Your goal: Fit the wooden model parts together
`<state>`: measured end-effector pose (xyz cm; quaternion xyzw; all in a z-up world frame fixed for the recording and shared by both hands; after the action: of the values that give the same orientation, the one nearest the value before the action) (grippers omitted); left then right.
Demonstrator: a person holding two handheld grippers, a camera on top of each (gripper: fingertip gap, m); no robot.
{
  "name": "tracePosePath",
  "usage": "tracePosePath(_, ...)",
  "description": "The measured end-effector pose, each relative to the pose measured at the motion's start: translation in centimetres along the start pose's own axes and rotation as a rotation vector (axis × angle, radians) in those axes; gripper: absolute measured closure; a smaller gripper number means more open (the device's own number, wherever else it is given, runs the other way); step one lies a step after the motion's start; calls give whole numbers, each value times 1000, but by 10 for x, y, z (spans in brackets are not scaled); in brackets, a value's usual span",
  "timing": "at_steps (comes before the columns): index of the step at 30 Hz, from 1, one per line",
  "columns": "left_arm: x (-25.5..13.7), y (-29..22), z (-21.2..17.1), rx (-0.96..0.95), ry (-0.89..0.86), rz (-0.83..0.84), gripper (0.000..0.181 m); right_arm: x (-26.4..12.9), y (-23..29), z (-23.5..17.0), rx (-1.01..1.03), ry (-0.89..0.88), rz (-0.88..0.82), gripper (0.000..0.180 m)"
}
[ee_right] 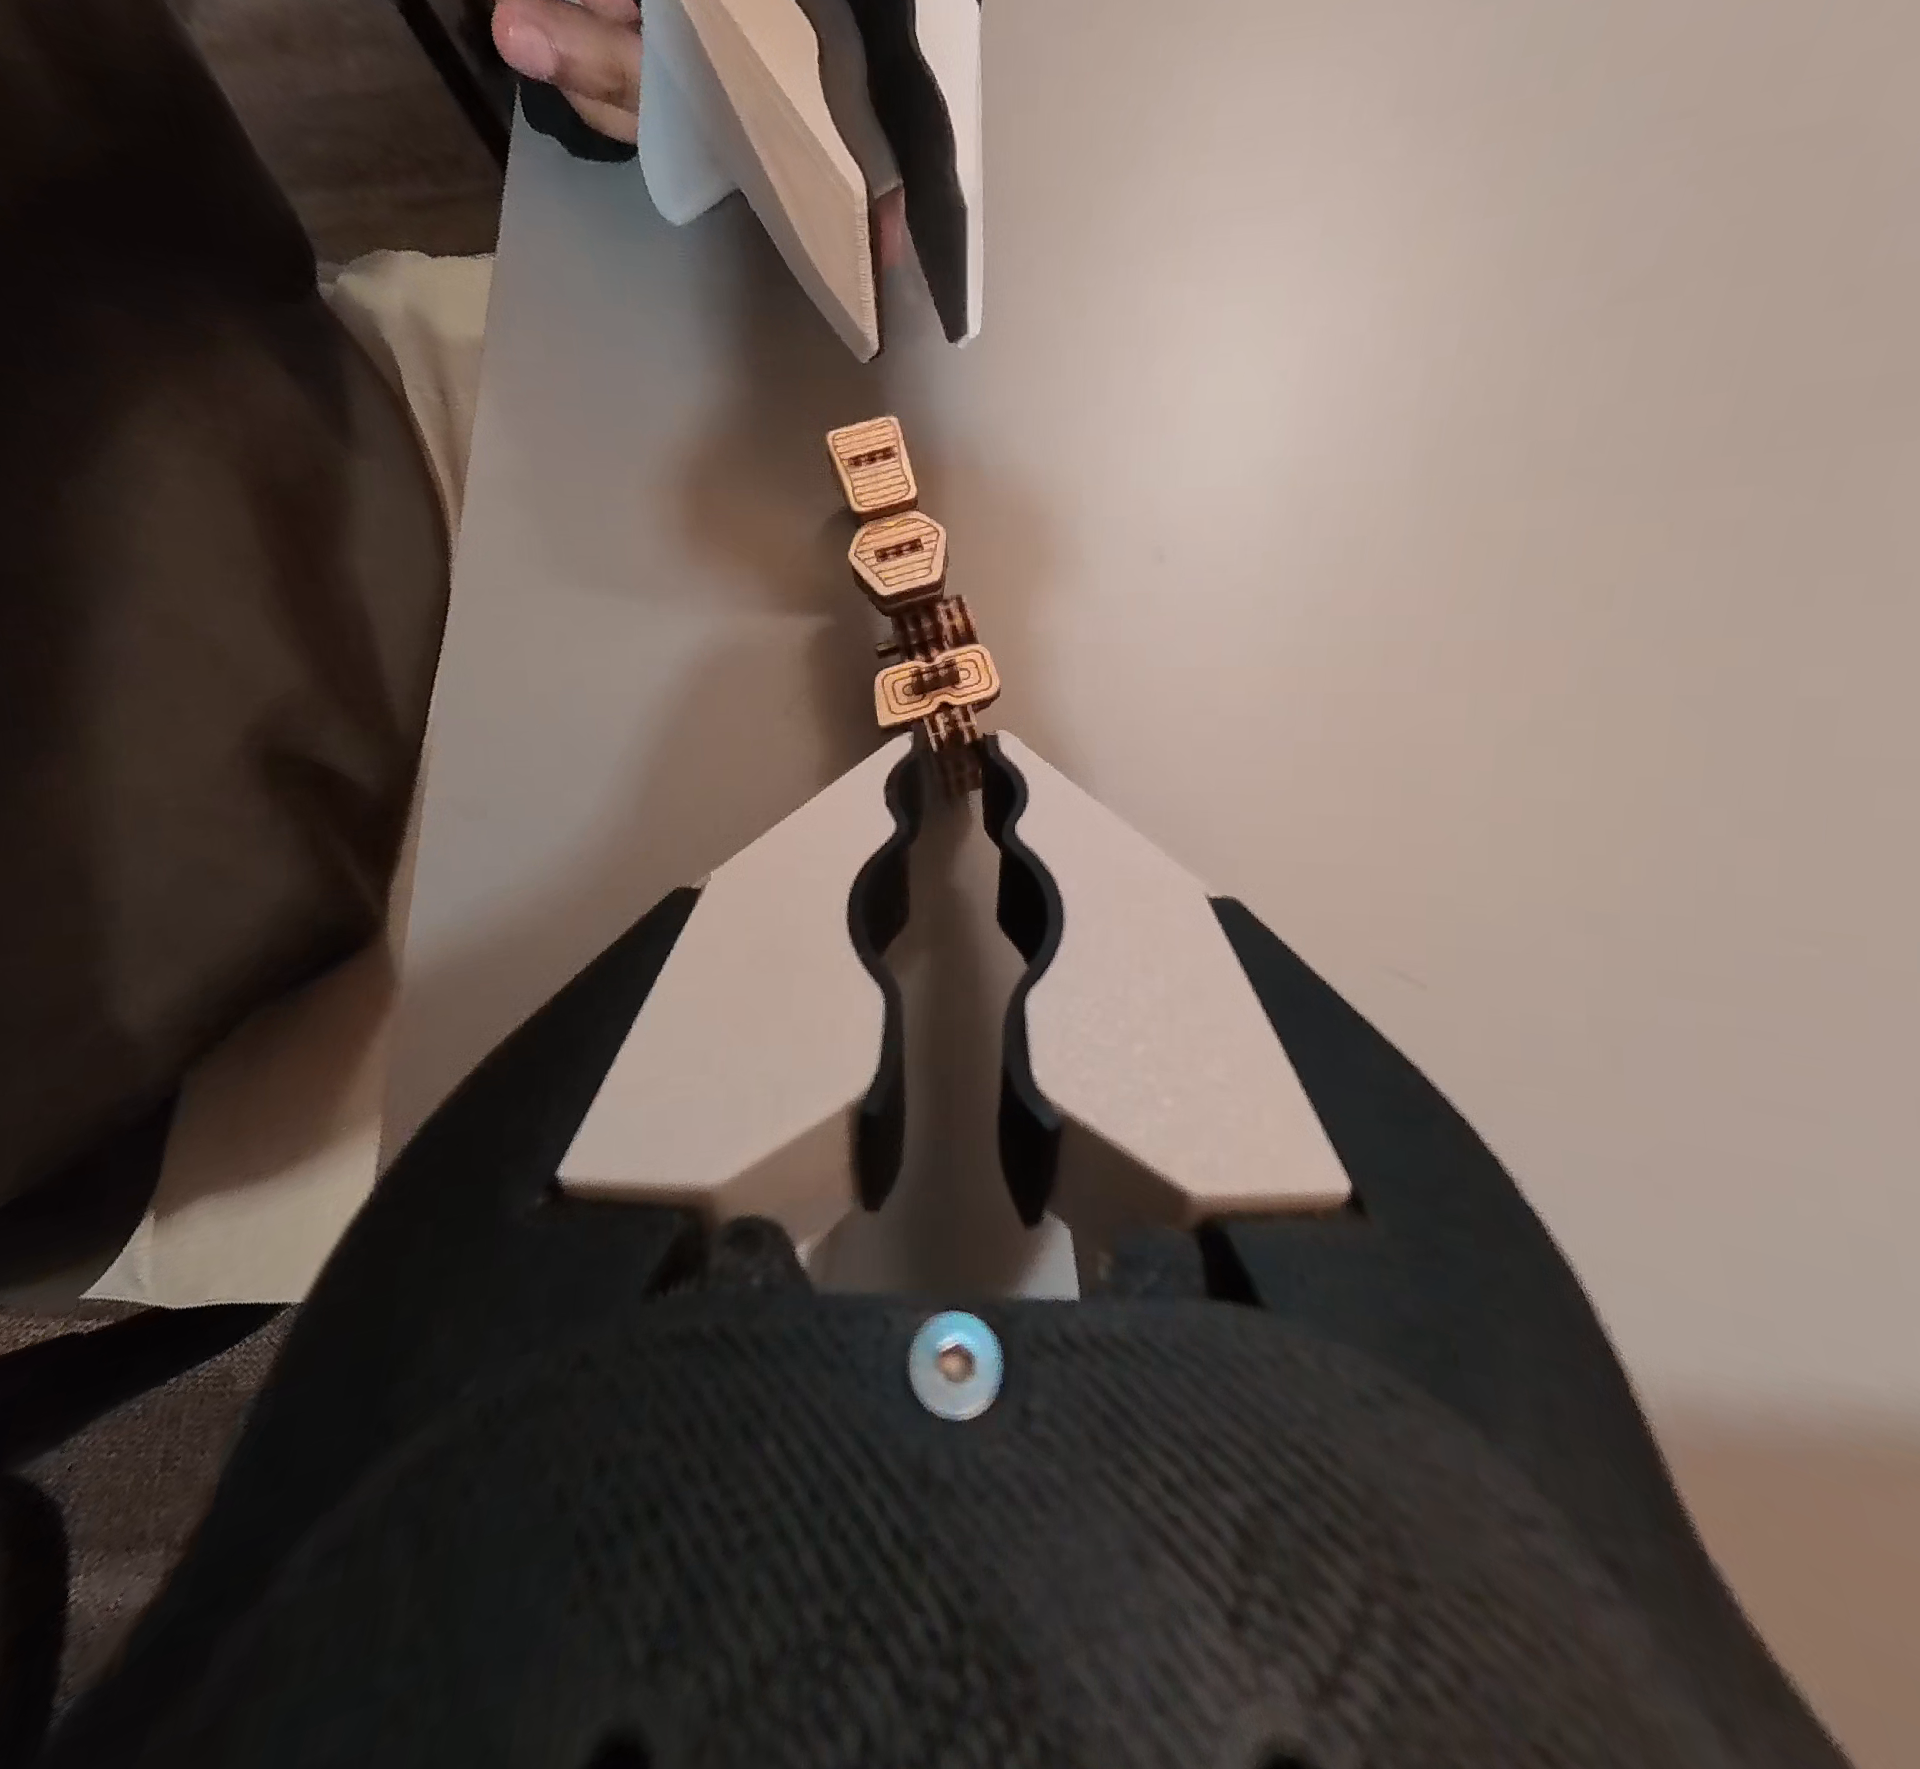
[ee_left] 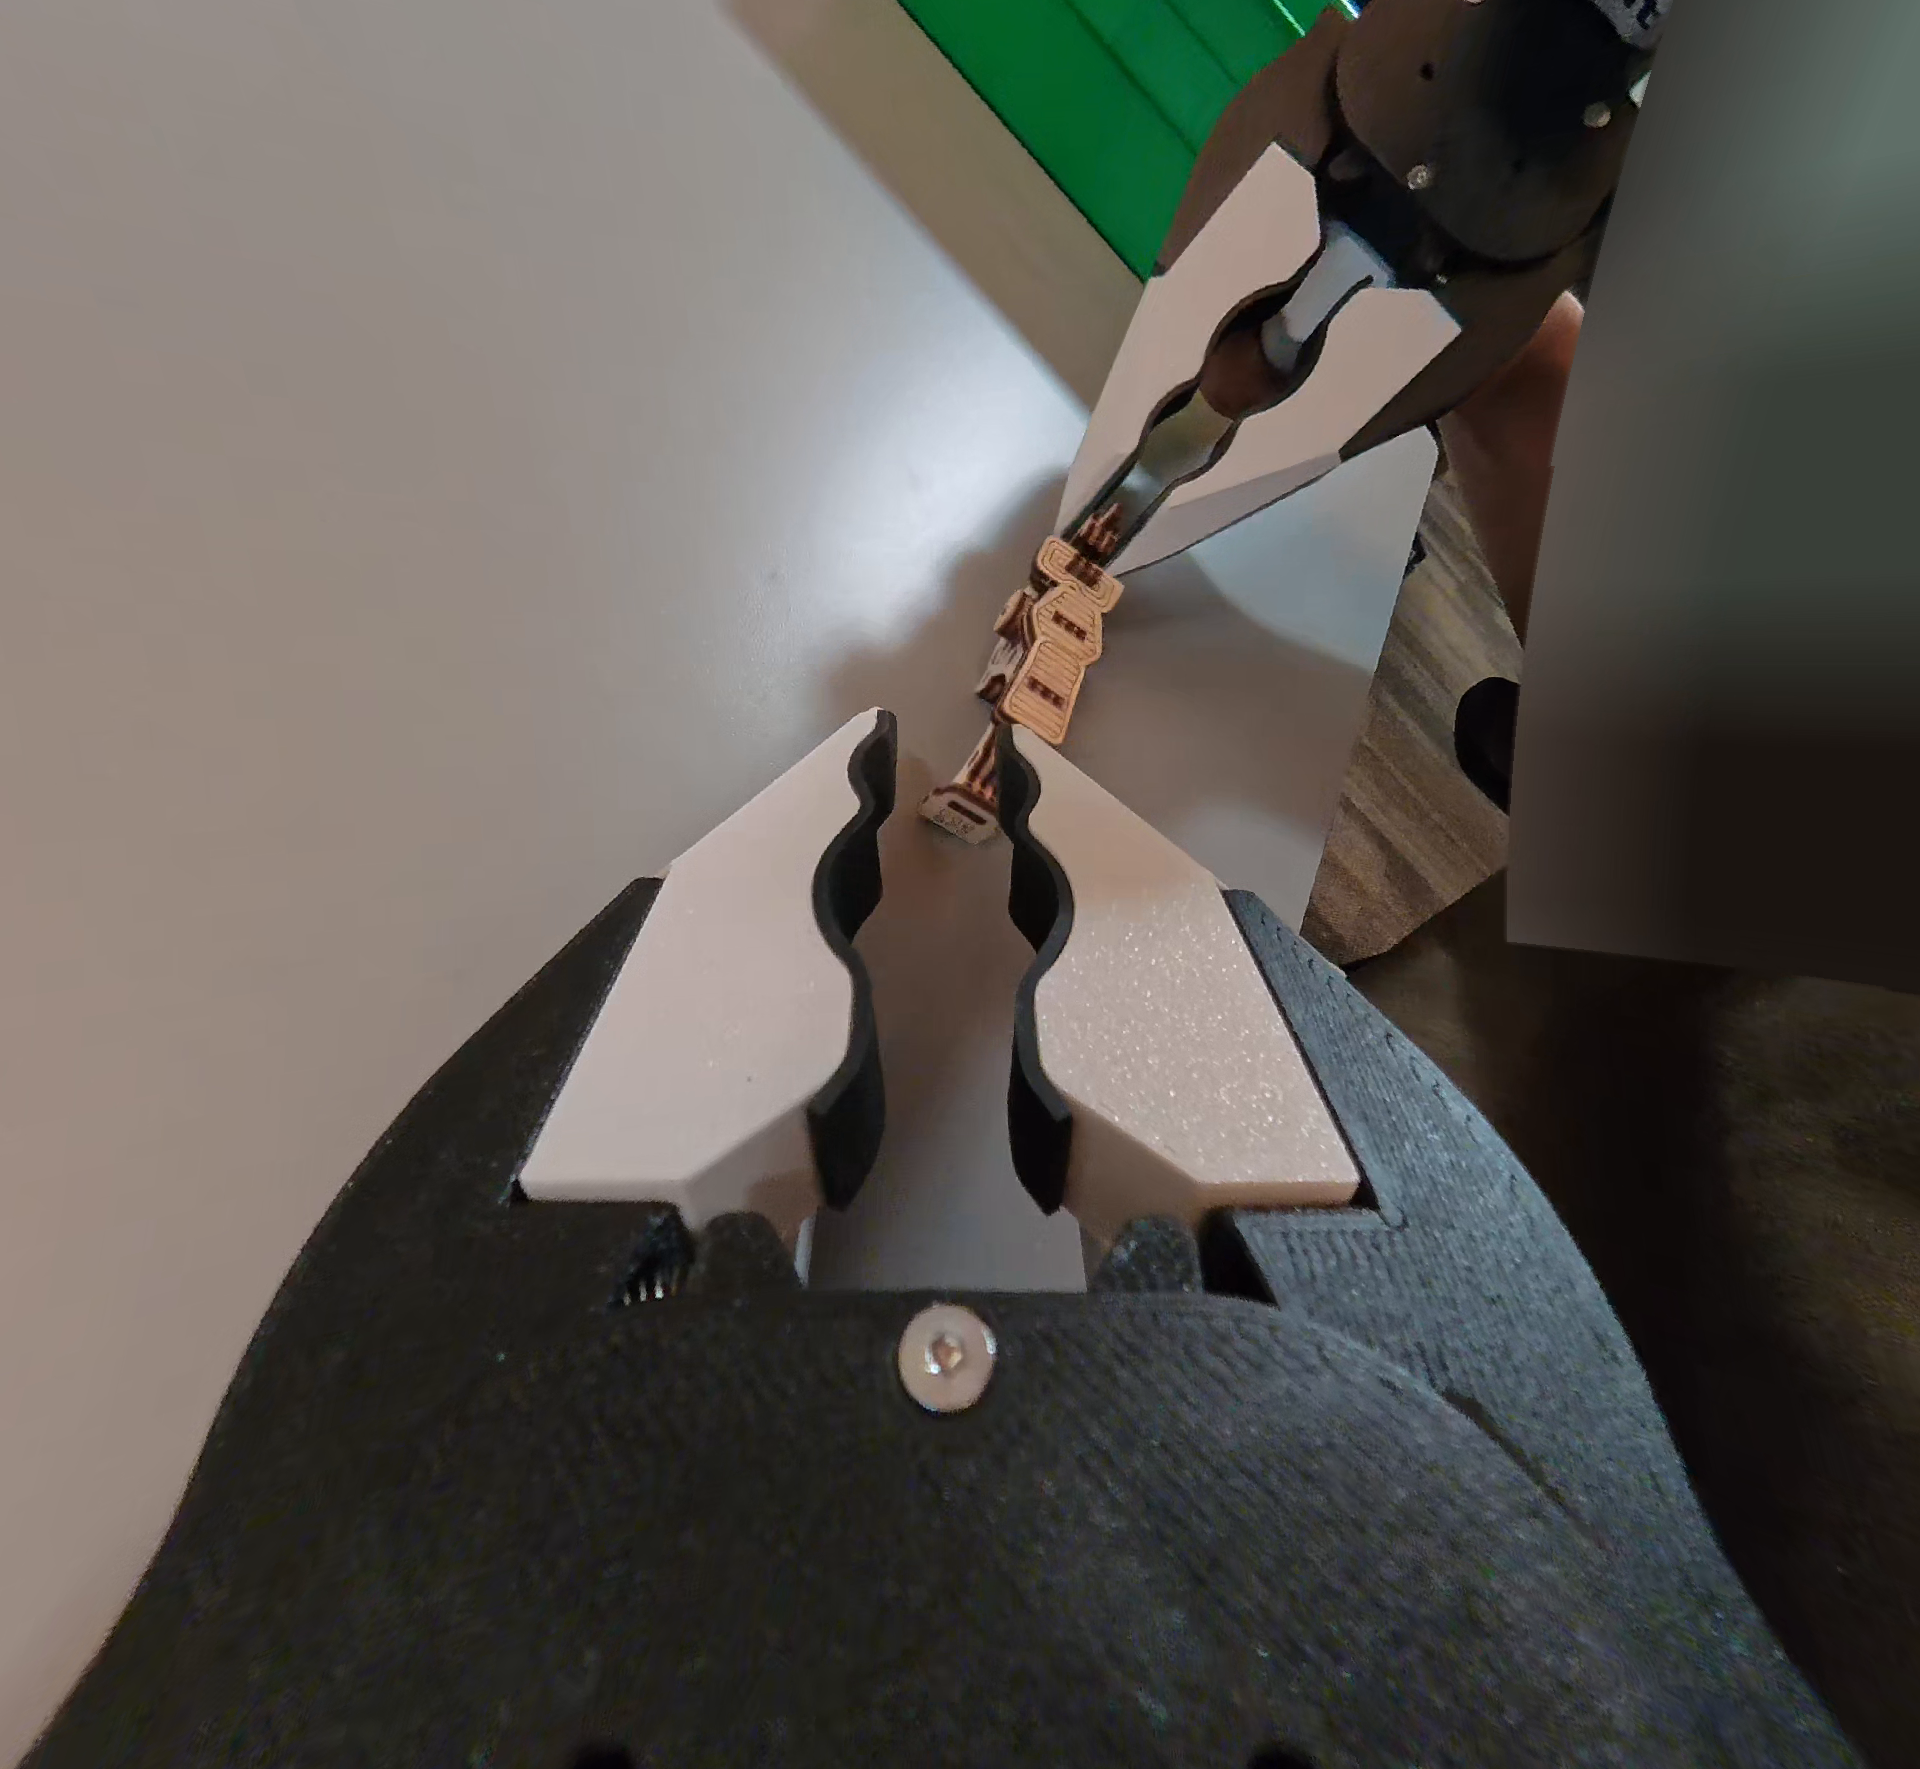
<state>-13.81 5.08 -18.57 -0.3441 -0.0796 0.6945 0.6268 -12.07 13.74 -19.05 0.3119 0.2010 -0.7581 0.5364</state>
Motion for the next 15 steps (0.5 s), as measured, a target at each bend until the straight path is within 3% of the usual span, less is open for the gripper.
tracePosePath(8,-1,0,1,11,-7,4,160,-11,10,18,35,-137,-12,172)
tracePosePath(15,-10,-13,10,45,-93,-85,142,-18,8,26,88,-199,-64,172)
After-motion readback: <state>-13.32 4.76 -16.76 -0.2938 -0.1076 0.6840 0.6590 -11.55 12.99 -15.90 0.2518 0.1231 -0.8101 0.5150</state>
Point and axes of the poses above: each gripper's, where its closed fingertips meet, x out along the fingers, z out of its top, y = z × x across the jaws, the point moved 1 cm from there along -x, back along the fingers, and after that the axes turned 3 degrees about -z, right-handed, at the moved point
